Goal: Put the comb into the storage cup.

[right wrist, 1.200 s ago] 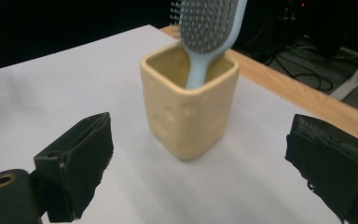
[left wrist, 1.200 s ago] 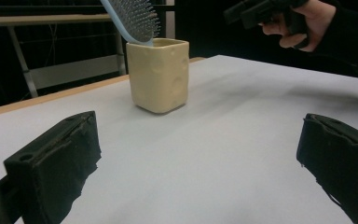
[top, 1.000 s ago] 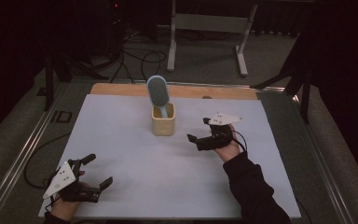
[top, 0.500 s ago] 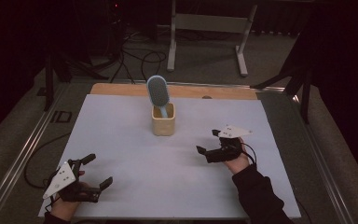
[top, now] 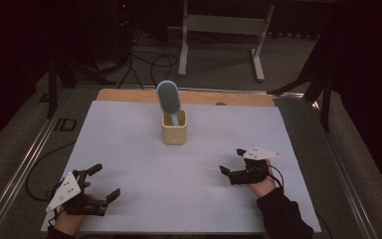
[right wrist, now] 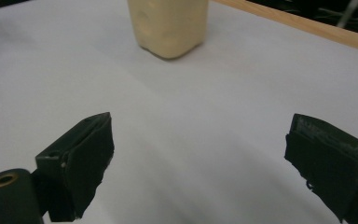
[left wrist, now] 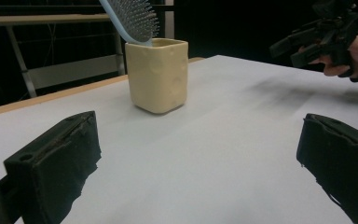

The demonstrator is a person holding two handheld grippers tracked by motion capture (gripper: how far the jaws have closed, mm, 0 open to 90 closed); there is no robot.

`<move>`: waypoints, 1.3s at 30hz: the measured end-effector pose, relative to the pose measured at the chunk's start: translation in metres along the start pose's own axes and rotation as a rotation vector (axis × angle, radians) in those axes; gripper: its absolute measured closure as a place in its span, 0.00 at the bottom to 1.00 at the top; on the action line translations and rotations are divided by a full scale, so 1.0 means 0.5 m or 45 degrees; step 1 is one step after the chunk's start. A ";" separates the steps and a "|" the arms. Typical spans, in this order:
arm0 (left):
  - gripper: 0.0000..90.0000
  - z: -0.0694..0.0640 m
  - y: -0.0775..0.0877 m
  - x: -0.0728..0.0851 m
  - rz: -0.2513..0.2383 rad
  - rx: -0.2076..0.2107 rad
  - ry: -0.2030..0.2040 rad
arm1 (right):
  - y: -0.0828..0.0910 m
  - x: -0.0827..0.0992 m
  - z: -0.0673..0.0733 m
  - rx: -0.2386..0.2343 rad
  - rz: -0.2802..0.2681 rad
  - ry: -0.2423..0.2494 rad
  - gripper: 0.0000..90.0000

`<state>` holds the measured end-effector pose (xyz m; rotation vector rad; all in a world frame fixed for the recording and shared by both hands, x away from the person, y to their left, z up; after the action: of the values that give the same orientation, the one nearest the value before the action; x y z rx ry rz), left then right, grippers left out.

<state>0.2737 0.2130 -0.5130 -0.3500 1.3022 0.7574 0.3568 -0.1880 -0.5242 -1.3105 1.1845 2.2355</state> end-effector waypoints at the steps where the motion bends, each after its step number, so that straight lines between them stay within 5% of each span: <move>1: 0.00 0.000 0.000 0.000 0.000 0.001 0.000 | 0.005 0.004 -0.001 0.000 0.000 -0.002 0.09; 18: 0.00 0.000 0.000 0.000 0.000 0.002 0.002 | 0.067 0.073 -0.014 0.091 0.010 -0.030 0.09; 39: 0.00 -0.001 -0.001 0.001 0.003 0.007 0.001 | 0.108 0.109 -0.036 0.173 -0.024 -0.058 0.09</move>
<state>0.2735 0.2126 -0.5138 -0.3443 1.3054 0.7554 0.3054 -0.2436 -0.5464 -1.2067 1.2776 2.1193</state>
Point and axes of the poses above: each handheld gripper's, and its own axes: y roughly backward along the jaws, x roughly out of its underside, z roughly to its left, the point moved 8 cm from there along -y, roughly forward along the jaws, and after that the axes turned 15 degrees about -y, right-handed, at the moved point
